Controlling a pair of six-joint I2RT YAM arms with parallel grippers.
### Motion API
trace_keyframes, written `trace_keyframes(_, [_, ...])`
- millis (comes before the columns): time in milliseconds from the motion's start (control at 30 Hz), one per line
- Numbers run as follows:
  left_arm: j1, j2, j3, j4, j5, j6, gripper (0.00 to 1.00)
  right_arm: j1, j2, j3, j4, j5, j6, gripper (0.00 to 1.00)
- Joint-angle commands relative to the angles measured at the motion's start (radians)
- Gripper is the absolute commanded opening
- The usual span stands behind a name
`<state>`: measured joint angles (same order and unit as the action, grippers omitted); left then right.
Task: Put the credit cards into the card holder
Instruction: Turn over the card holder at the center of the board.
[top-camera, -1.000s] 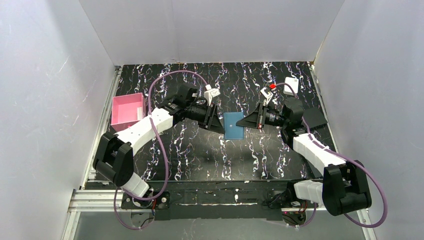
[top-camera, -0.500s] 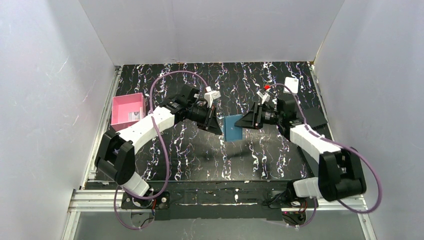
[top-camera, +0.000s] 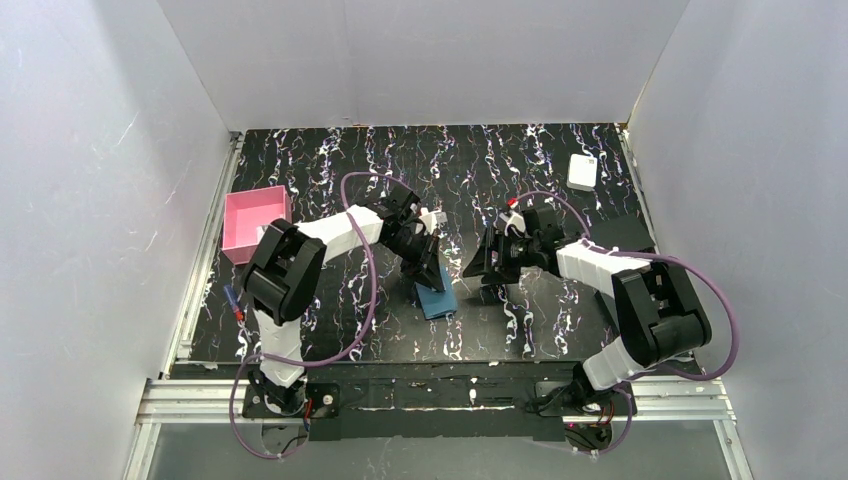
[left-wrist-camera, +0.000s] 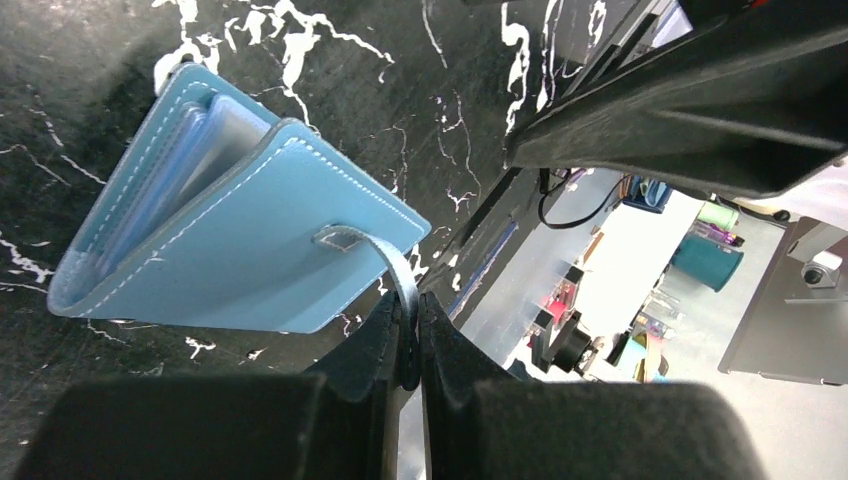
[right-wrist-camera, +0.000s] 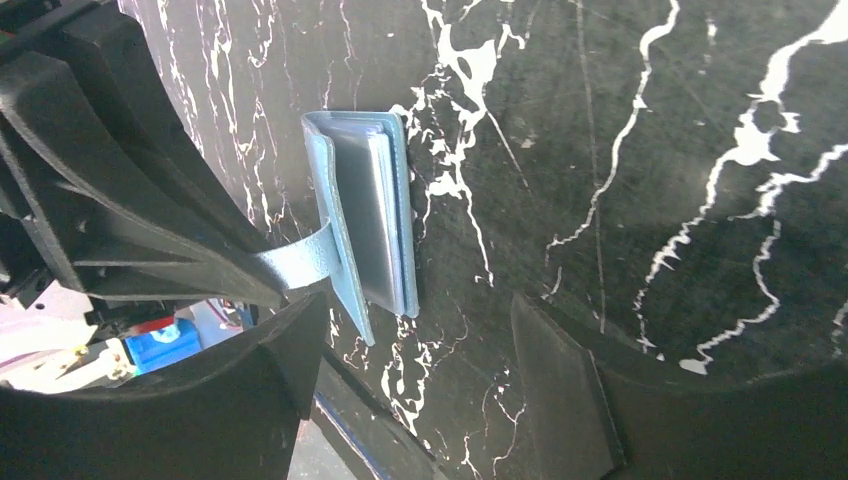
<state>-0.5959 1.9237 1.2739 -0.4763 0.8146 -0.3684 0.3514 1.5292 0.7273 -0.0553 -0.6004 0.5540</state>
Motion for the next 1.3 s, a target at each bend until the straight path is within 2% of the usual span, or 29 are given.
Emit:
trace_keyframes(0, [-0.005, -0.082, 0.019, -0.008, 0.056, 0.003, 0.0, 0.046, -0.033, 0.016, 0.055, 0.044, 0.003, 0.75])
trace_keyframes(67, [-0.006, -0.111, 0.006, 0.016, 0.064, 0.002, 0.0, 0.063, -0.029, 0.014, 0.09, 0.046, 0.013, 0.71])
trace_keyframes(167, [-0.006, -0.145, -0.01, 0.04, 0.078, -0.011, 0.0, 0.085, -0.03, -0.003, 0.135, 0.035, 0.04, 0.51])
trace_keyframes(233, [-0.004, -0.187, -0.045, 0.072, 0.078, -0.031, 0.0, 0.093, -0.035, -0.012, 0.152, 0.03, 0.05, 0.46])
trace_keyframes(300, [0.01, -0.236, -0.103, 0.099, 0.046, -0.054, 0.0, 0.1, -0.044, -0.018, 0.153, 0.045, 0.047, 0.48])
trace_keyframes(467, [0.076, -0.315, -0.199, 0.008, -0.065, -0.026, 0.0, 0.143, -0.039, -0.001, 0.122, 0.079, 0.012, 0.55])
trace_keyframes(700, [0.095, -0.372, -0.345, 0.007, -0.148, -0.013, 0.0, 0.244, -0.008, 0.011, 0.148, 0.146, 0.024, 0.57])
trace_keyframes(800, [0.097, -0.449, -0.414, 0.068, -0.143, -0.022, 0.0, 0.269, -0.003, 0.007, 0.158, 0.172, 0.016, 0.61])
trace_keyframes(1000, [0.096, -0.563, -0.473, 0.307, 0.022, -0.073, 0.0, 0.274, -0.024, -0.036, 0.196, 0.161, 0.019, 0.63])
trace_keyframes(1100, [0.091, -0.538, -0.463, 0.384, 0.032, -0.127, 0.0, 0.274, -0.05, -0.056, 0.173, 0.181, 0.0, 0.63])
trace_keyframes(1267, [0.082, -0.461, -0.443, 0.388, -0.003, -0.166, 0.0, 0.274, -0.078, -0.067, 0.14, 0.198, -0.018, 0.59])
